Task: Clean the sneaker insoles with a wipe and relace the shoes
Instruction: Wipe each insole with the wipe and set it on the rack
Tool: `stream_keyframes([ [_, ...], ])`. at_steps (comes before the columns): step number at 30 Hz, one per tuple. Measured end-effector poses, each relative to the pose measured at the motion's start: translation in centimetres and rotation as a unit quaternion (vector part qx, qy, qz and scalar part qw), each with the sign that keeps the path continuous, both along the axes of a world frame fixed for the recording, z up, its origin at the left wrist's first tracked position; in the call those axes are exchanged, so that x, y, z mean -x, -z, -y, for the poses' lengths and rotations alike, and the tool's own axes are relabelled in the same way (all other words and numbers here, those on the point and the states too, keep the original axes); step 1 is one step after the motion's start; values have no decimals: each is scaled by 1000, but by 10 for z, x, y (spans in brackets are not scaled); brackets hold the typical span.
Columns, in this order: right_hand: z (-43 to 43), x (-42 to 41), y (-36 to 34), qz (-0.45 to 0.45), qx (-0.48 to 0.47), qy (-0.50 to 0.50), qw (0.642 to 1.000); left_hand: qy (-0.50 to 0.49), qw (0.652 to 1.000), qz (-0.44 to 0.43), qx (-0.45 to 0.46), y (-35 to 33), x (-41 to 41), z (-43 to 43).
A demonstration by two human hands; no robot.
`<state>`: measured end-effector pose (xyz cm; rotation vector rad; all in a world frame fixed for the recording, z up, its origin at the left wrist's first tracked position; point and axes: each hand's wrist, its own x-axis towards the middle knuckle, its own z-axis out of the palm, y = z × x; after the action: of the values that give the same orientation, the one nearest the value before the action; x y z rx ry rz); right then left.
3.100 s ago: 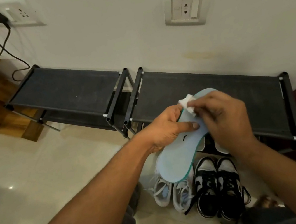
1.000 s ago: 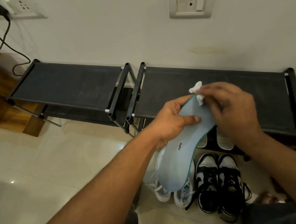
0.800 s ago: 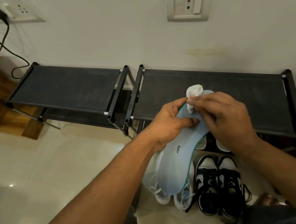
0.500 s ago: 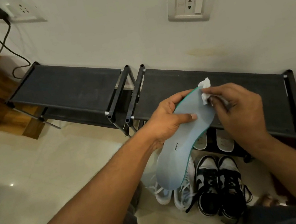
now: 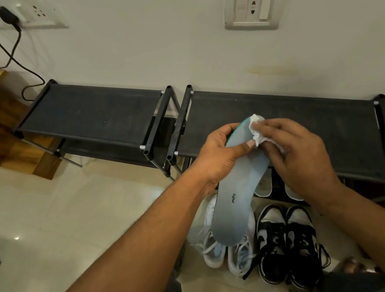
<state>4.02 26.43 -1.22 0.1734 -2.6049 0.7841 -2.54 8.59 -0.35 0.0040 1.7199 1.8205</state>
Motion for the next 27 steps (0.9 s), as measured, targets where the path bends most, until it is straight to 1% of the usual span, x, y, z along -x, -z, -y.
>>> stream_keyframes([
  [2, -5, 1, 0, -6, -2, -4, 1000, 4, 1000, 3, 7, 0, -1, 1],
  [5, -14, 6, -7, -26, 46, 40, 998, 19, 1000, 3, 22, -1, -1, 0],
  [6, -9, 3, -8, -27, 50, 28, 998, 16, 1000, 8, 12, -2, -1, 0],
  [9, 4, -5, -2, -28, 13, -33, 999, 8, 1000, 13, -6, -1, -1, -2],
  [12, -11, 3, -4, -36, 49, 25, 998, 19, 1000, 12, 15, -1, 0, -2],
  [13, -13, 4, -6, -37, 56, 31, 997, 19, 1000, 15, 15, -2, 1, -1],
  [17, 3, -8, -1, -24, -4, -32, 999, 16, 1000, 21, -7, -3, 0, 1],
  [18, 0, -6, -1, -25, 1, -22, 999, 22, 1000, 19, 0, -3, -1, 0],
  [21, -16, 6, -7, -37, 53, 55, 996, 58, 998, 17, 19, -7, -2, 1],
  [23, -7, 1, -7, -32, 44, 39, 998, 69, 997, 22, 6, -10, -3, 2],
  [25, 3, -7, -3, -27, 5, -12, 1000, 68, 997, 28, -10, -10, -5, 2],
  [26, 1, -6, -2, -28, 3, -14, 1000, 72, 997, 26, -7, -10, -5, 2],
  [27, -6, -2, -1, -26, 16, 9, 999, 79, 997, 21, 3, -9, -5, 2],
])
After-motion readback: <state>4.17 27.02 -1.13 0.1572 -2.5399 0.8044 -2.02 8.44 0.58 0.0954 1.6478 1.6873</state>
